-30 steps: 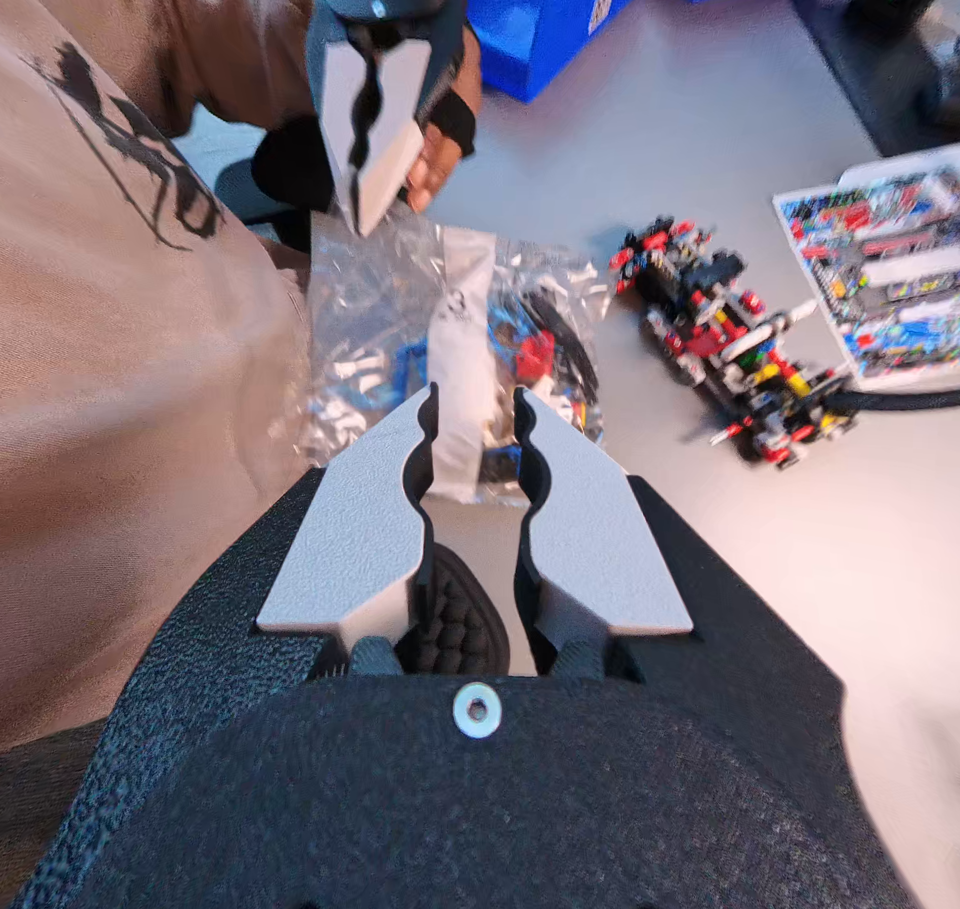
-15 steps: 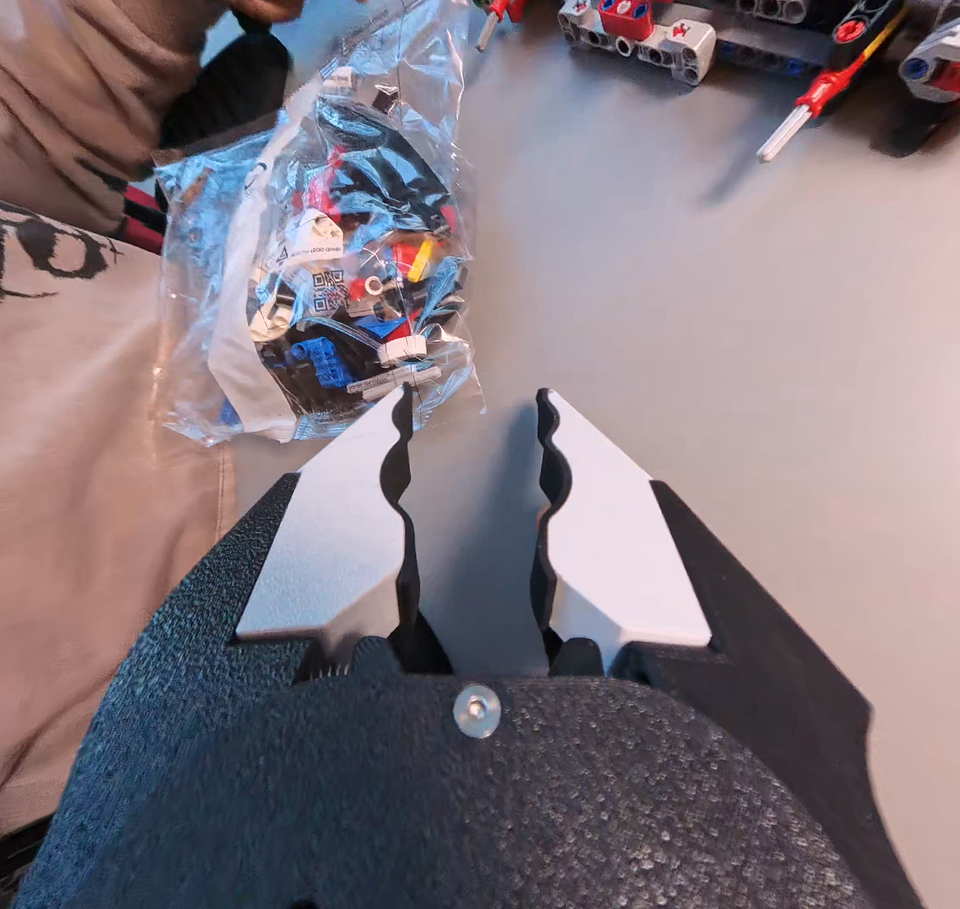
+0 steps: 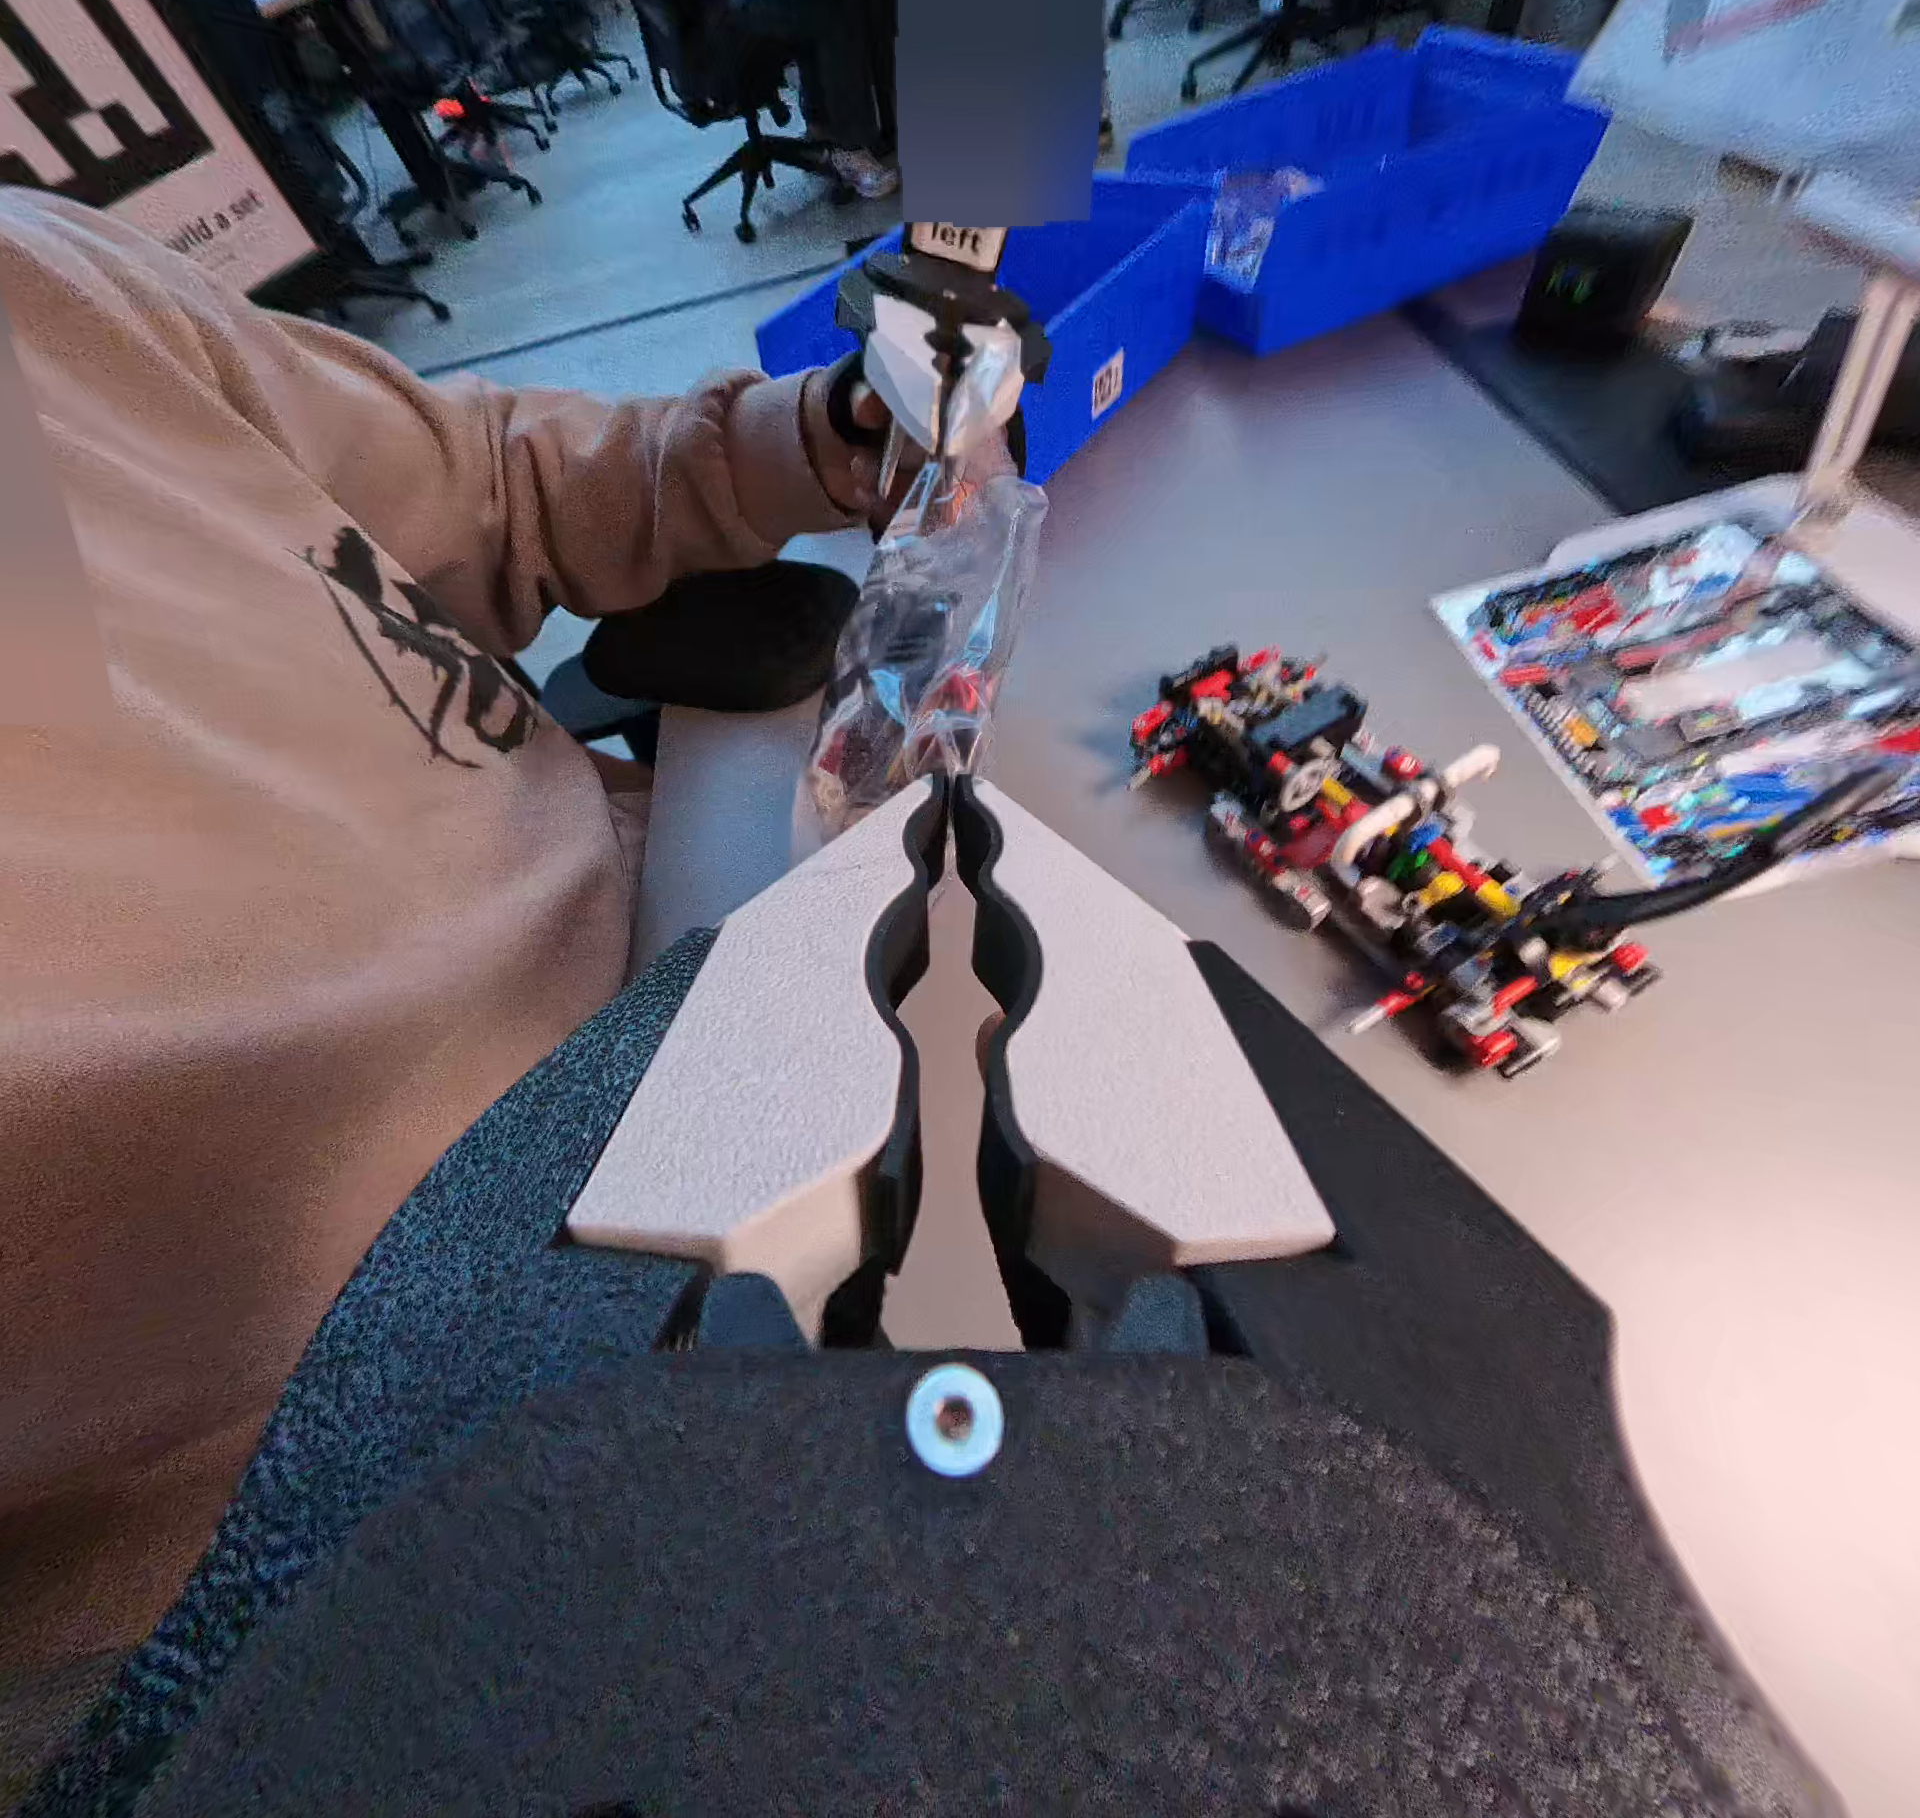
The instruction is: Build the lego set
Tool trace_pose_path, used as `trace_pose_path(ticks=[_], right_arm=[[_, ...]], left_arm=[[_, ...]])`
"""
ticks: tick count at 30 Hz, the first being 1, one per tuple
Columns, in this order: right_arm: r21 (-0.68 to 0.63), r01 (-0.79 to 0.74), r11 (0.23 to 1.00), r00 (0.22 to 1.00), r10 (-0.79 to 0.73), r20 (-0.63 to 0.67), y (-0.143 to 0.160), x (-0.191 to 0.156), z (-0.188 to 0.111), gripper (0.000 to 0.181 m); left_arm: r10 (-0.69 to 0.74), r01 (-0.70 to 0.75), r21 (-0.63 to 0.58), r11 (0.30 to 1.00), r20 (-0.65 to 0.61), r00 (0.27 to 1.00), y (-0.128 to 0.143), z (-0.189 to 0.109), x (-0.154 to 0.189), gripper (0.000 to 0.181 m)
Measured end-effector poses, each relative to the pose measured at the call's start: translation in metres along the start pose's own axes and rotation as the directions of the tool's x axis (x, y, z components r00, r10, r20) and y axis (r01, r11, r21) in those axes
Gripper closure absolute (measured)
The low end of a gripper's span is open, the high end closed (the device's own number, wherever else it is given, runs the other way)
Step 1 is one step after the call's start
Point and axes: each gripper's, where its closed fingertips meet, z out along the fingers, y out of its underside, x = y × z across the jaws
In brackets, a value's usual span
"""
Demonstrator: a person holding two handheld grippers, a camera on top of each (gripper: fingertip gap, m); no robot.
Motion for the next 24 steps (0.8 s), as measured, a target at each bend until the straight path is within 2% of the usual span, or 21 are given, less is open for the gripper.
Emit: trace_pose_path(ticks=[3, 4, 5, 6, 9, 10, 12, 17, 19, 21, 24], right_arm=[[0.022, 0.186, 0.982, 0.98, -0.184, -0.074, -0.042, -0.024, -0.018, 0.181], [-0.009, 0.187, 0.982, 0.977, -0.187, -0.107, -0.038, -0.019, -0.016, 0.181], [-0.085, 0.145, 0.986, 0.978, -0.156, -0.136, -0.022, -0.009, -0.009, 0.181], [-0.097, 0.111, 0.989, 0.982, -0.124, -0.141, -0.015, -0.006, -0.007, 0.181], [0.045, 0.167, 0.985, 0.977, -0.159, -0.14, -0.046, -0.033, -0.024, 0.181], [0.055, 0.189, 0.981, 0.97, -0.177, -0.164, -0.051, -0.037, -0.026, 0.181], [0.027, 0.168, 0.985, 0.967, -0.159, -0.2, -0.044, -0.031, -0.023, 0.181], [0.104, 0.05, 0.993, 0.99, -0.036, -0.134, -0.027, -0.041, -0.022, 0.181], [0.031, -0.043, 0.999, 0.996, 0.046, -0.08, 0.002, -0.041, -0.013, 0.181], [-0.023, 0.009, 1.0, 0.995, -0.011, -0.098, 0.011, -0.04, -0.011, 0.18], [0.0, 0.159, 0.987, 0.981, -0.158, -0.114, -0.027, -0.053, -0.01, 0.141]], left_arm=[[0.2, -0.2, 0.002, 0.98, 0.02, 0.98, -0.024, 0.002, 0.025, 0.181], [0.203, -0.203, -0.014, 0.979, 0.04, 0.978, -0.021, 0.004, 0.021, 0.181], [0.174, -0.172, -0.035, 0.984, 0.054, 0.983, -0.014, 0.005, 0.014, 0.181], [0.153, -0.151, -0.032, 0.988, 0.068, 0.986, -0.013, 0.003, 0.012, 0.181], [0.266, -0.269, 0.019, 0.963, 0.091, 0.96, -0.036, -0.004, 0.037, 0.181], [0.294, -0.297, 0.012, 0.955, 0.115, 0.949, -0.041, -0.003, 0.039, 0.181], [0.272, -0.275, 0.002, 0.961, 0.136, 0.952, -0.048, -0.006, 0.036, 0.181], [0.219, -0.217, -0.029, 0.976, 0.096, 0.971, -0.039, -0.002, 0.051, 0.181], [0.15, -0.144, -0.071, 0.987, 0.089, 0.985, -0.03, 0.0, 0.05, 0.181], [0.132, -0.125, -0.086, 0.988, 0.087, 0.987, -0.031, 0.003, 0.054, 0.181], [0.098, -0.091, -0.091, 0.992, 0.07, 0.993, -0.04, 0.013, 0.062, 0.181]])
